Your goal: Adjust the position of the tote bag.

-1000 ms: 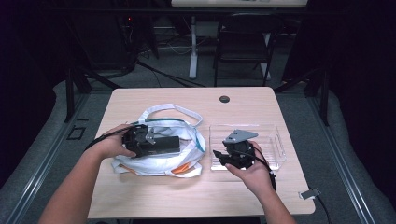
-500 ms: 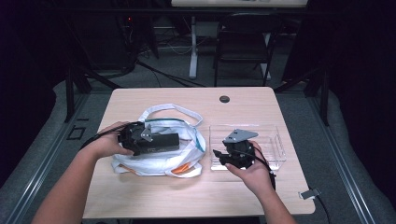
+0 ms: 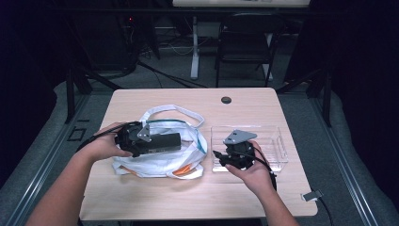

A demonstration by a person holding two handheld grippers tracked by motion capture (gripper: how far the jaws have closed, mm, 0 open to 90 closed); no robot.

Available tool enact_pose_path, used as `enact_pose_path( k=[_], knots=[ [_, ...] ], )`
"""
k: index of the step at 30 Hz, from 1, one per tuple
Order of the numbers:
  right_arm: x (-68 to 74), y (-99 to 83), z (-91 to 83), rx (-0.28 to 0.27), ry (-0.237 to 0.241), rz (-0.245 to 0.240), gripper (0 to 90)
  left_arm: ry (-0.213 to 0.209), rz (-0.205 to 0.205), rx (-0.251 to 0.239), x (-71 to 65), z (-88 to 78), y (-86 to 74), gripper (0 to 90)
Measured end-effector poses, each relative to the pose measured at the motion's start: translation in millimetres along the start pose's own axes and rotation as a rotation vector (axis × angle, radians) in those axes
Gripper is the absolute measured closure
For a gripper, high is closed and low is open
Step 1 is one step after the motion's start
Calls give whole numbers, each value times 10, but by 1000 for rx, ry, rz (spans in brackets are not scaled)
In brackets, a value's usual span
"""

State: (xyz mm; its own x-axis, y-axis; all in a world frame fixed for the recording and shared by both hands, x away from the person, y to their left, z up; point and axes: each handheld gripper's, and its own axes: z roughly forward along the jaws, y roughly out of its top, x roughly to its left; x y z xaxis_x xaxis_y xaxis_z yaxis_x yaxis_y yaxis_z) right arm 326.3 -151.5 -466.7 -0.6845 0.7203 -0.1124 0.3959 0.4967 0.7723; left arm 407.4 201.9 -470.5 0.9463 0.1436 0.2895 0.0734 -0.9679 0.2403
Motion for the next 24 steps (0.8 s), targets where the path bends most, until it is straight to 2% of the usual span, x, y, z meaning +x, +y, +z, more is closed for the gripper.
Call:
enact_pose_path(
  k=[6, 10, 20, 24],
  knots=[
    [-30, 1, 21, 15, 0, -6, 461, -6, -3, -28, -1, -88, 16, 439],
    [-50, -12, 24, 33, 3, 22, 458, -10, -19, -48, -2, -138, 5, 440],
    [-46, -1, 45, 35, 13, 0, 461, -33, -71, -99, 14, -277, -33, 439],
    [-43, 16, 54, 13, 11, -15, 464, -34, -75, -116, 24, -340, -39, 440]
  ],
)
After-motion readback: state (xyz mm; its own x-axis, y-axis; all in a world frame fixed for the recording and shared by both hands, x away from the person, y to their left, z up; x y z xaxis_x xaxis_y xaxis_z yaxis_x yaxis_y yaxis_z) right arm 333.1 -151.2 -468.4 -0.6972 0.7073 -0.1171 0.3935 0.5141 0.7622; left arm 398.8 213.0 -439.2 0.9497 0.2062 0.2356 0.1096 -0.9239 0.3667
